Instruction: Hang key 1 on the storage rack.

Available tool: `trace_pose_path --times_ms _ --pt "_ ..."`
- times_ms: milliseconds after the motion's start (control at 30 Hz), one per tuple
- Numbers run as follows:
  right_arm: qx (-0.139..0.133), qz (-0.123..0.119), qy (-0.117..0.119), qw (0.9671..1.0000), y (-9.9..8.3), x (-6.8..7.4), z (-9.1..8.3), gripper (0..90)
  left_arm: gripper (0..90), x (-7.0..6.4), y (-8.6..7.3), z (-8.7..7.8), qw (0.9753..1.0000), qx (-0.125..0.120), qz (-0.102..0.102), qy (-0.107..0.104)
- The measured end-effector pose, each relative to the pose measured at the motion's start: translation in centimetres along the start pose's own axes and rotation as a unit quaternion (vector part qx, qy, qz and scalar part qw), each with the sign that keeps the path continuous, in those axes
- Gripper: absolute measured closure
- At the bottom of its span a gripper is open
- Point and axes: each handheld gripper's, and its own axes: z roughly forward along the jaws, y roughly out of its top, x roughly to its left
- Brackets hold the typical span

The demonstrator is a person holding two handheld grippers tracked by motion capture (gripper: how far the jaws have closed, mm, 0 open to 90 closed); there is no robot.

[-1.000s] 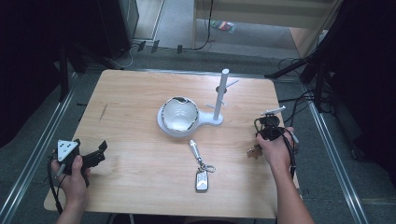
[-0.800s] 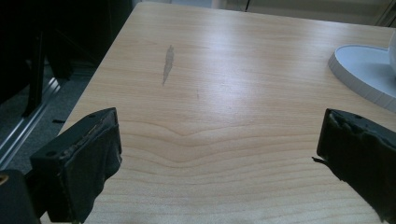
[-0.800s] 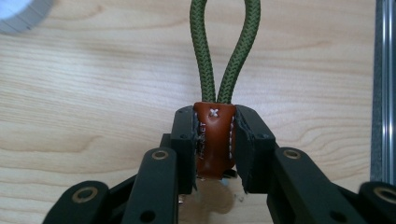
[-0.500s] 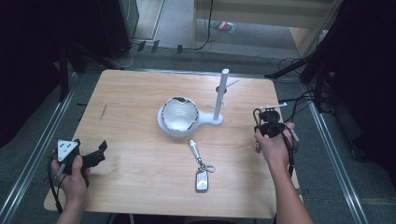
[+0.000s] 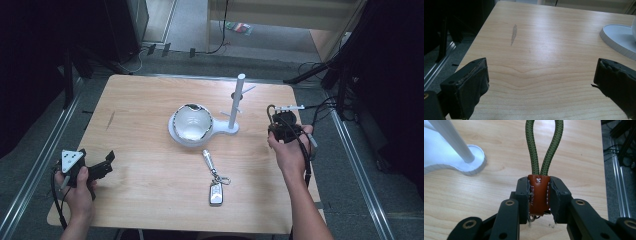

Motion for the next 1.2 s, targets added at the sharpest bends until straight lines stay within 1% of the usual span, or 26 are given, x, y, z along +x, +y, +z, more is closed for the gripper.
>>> trace_pose_path --times_ms 33,67,133,167,267,333,367,400,567,600,667,700,967,1000,1100,1200 --pt "0.0 0.0 0.0 1.0 0.0 0.0 0.0 72.0 0.1 0.0 0.0 0.0 1.0 0.0 0.0 0.0" --pt "-0.009 -0.006 -0.003 0.9999 0.2 0.2 -0.3 72.1 0.1 0.0 0.0 0.0 1.0 0.0 -0.001 0.0" --pt "-0.011 -0.008 -0.005 0.9999 0.3 0.3 -0.3 72.0 0.1 0.0 0.0 0.0 1.0 0.0 -0.001 0.0" --pt "-0.021 -0.01 -0.008 0.9997 0.4 0.5 -0.6 72.1 0.1 0.0 0.0 0.0 1.0 0.0 -0.001 0.0" --pt "-0.03 -0.012 -0.006 0.9995 0.7 0.7 -0.9 72.0 0.1 0.0 0.0 0.0 1.0 -0.001 -0.001 0.0" --pt "-0.041 -0.015 -0.002 0.999 0.9 0.8 -1.3 72.0 0.1 0.0 0.0 0.0 1.0 -0.001 -0.002 0.0" --pt "-0.041 -0.015 -0.002 0.999 0.9 0.8 -1.3 72.0 0.1 0.0 0.0 0.0 1.0 -0.001 -0.002 0.0" --pt "-0.05 -0.015 0.0 0.9986 1.1 0.9 -1.5 72.0 0.1 0.0 0.0 0.0 1.0 0.0 -0.001 0.0" --pt "-0.062 -0.02 0.0 0.9979 1.4 1.1 -2.1 72.0 0.1 0.0 0.0 0.0 1.0 0.0 -0.001 0.0" --pt "-0.072 -0.023 -0.002 0.9971 1.6 1.3 -2.4 72.0 0.1 0.0 0.0 0.0 1.0 0.0 -0.001 0.0" --pt "-0.075 -0.025 -0.001 0.9969 1.7 1.3 -2.5 72.0 0.1 0.0 0.0 0.0 1.0 0.0 -0.001 0.0" --pt "-0.084 -0.026 0.002 0.9961 1.8 1.5 -2.7 72.0 0.1 0.0 0.0 0.0 1.0 0.0 -0.001 0.0" --pt "-0.12 -0.038 0.022 0.9918 2.3 2.1 -3.6 72.0 0.1 0.0 0.0 0.0 1.0 0.001 -0.001 -0.001" --pt "-0.12 -0.039 0.026 0.9917 2.4 2.2 -3.6 72.0 0.1 0.0 0.0 0.0 1.0 0.001 -0.001 -0.001" --pt "-0.13 -0.04 0.038 0.9899 2.5 2.3 -3.7 72.0 0.1 0.0 0.0 0.0 1.0 0.001 -0.001 -0.001" --pt "-0.135 -0.037 0.045 0.9891 2.7 2.4 -3.7 71.9 0.1 0.0 0.0 0.0 1.0 0.0 -0.001 -0.001"
